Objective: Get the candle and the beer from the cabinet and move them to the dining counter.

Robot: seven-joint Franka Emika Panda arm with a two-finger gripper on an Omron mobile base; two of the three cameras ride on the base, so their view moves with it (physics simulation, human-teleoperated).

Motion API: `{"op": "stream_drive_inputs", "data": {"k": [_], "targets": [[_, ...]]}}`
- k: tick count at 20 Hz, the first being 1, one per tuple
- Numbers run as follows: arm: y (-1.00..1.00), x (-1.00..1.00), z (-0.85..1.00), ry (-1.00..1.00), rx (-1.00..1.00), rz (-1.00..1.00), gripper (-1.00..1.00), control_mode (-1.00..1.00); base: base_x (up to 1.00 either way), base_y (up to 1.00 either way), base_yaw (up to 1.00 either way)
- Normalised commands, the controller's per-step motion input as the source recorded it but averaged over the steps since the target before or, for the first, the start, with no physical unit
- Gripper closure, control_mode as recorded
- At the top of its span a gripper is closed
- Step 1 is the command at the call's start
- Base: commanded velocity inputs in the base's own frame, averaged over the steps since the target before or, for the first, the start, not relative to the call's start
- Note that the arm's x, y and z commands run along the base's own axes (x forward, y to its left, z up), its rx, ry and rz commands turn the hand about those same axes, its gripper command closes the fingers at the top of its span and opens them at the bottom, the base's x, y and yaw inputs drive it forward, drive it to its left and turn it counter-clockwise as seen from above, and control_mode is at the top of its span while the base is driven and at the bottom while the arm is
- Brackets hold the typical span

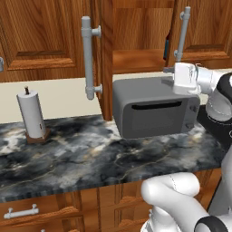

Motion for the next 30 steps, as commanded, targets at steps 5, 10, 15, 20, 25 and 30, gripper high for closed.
{"op": "stream_drive_inputs", "data": {"k": [5,10,15,20,25,30], "targets": [[-0.69,0.0,0.0,0.0,-0.01,-0.35,-1.0,-1.0,0.0,0.0,0.0],[-0.71,0.0,0.0,0.0,0.0,-0.36,-1.0,-1.0,0.0,0.0,0.0],[-0.52,0.0,0.0,0.0,-0.03,-0.31,-1.0,-1.0,0.0,0.0,0.0],[-0.39,0.0,0.0,0.0,-0.01,-0.31,-1.0,-1.0,0.0,0.0,0.0],[-0.19,0.11,0.0,-0.01,0.0,-0.21,-1.0,-1.0,0.0,0.0,0.0],[-0.14,0.11,0.02,0.0,0.0,-0.08,-1.0,-1.0,0.0,0.0,0.0]]}}
